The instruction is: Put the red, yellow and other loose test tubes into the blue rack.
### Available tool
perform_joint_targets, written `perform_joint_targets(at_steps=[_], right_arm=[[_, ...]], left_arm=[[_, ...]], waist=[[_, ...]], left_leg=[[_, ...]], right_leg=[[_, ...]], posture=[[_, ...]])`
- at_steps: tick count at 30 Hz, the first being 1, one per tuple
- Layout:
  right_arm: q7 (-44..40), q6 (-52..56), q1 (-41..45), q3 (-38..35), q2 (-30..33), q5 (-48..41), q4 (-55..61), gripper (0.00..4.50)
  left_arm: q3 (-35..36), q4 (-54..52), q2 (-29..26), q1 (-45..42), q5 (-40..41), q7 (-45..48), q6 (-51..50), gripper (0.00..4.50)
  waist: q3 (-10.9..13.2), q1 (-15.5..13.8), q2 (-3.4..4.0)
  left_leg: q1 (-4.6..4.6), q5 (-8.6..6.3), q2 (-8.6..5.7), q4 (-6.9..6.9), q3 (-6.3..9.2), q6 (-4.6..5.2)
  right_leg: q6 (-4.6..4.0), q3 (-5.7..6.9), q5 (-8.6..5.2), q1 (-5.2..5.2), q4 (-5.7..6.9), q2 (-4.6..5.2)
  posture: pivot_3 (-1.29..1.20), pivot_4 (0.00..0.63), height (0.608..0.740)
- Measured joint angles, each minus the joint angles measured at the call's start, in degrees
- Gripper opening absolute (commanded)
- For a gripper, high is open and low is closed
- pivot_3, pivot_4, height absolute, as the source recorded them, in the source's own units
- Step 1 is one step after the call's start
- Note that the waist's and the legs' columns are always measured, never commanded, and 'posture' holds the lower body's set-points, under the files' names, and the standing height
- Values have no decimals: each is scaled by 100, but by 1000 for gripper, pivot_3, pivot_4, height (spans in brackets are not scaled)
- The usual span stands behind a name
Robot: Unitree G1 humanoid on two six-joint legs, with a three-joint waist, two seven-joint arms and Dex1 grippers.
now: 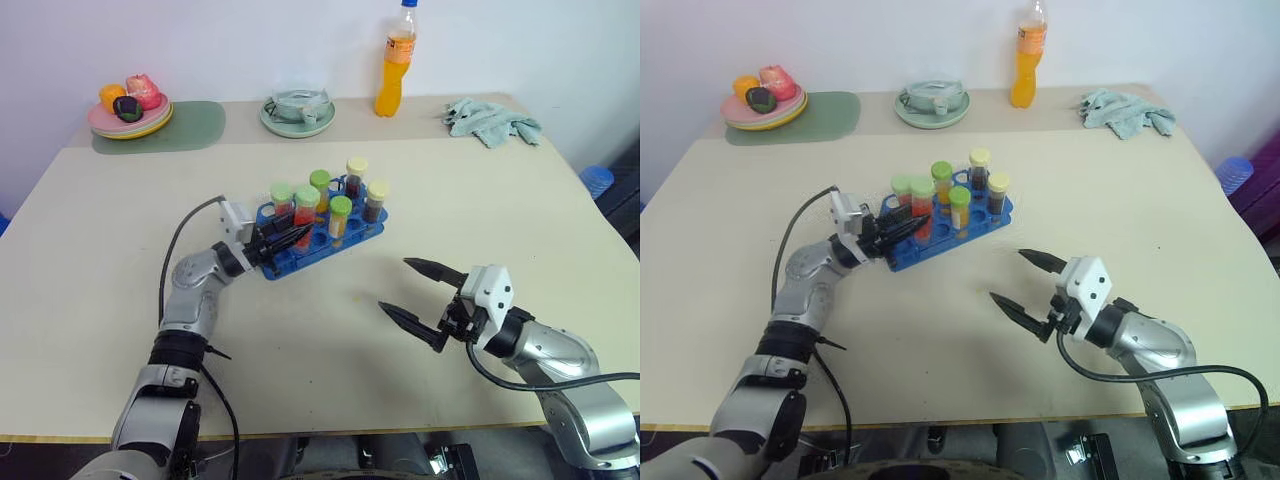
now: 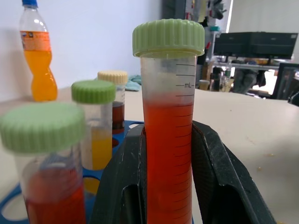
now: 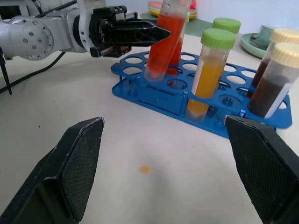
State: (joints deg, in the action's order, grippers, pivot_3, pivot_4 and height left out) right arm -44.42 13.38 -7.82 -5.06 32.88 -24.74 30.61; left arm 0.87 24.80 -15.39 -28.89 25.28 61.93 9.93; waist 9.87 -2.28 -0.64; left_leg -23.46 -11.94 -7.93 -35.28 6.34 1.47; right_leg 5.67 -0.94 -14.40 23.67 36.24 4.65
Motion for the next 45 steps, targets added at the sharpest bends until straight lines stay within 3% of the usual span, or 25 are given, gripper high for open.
perform_joint_targets(at_steps=[14, 20, 30, 35, 38, 45], right_arm=[[38, 49, 124, 0, 16, -1, 1, 4224], [30, 48, 129, 0, 22, 1, 1, 4224], [-24, 55, 196, -130, 204, 29, -259, 4224], [331, 14, 606, -357, 191, 269, -878, 4224], [538, -49, 808, -499, 114, 360, -1272, 4224], [134, -630, 164, -767, 155, 334, -1701, 4224]], left_arm=[[-17, -23, 22, 39, -392, -158, -14, 684], [-82, -862, 37, 291, -322, -365, -755, 3465], [-314, -3359, -417, 809, -289, -1248, -2327, 3465], [-244, -3745, -370, 1602, -610, -1871, -2069, 3465], [-15, -3730, -599, 2169, -539, -1773, -1889, 3465], [728, -3735, -942, 3286, -201, -1326, -1109, 3465]], waist=[[0, -8, 0], [0, 4, 0], [1, -1, 0], [0, 15, 5], [0, 3, 5], [0, -7, 9]], left_leg=[[0, -1, 0, -2, 2, 2], [0, -1, 0, -2, 3, 2], [0, -2, 0, 1, 3, 1], [8, -2, 1, 5, 1, 1], [7, -1, 3, 9, 3, -1], [7, -9, 0, 4, -1, 10]], right_leg=[[1, 3, 0, -4, -3, 0], [1, 3, 0, -3, -2, 0], [-1, 2, -1, -4, -3, 0], [-1, -1, -1, -7, -4, -1], [-3, 2, -2, -3, -4, -3], [-19, 0, -10, -17, -19, 2]], posture=[[0, 150, 740], [0, 150, 740], [0, 150, 740], [0, 150, 740], [0, 150, 740], [0, 150, 740]])
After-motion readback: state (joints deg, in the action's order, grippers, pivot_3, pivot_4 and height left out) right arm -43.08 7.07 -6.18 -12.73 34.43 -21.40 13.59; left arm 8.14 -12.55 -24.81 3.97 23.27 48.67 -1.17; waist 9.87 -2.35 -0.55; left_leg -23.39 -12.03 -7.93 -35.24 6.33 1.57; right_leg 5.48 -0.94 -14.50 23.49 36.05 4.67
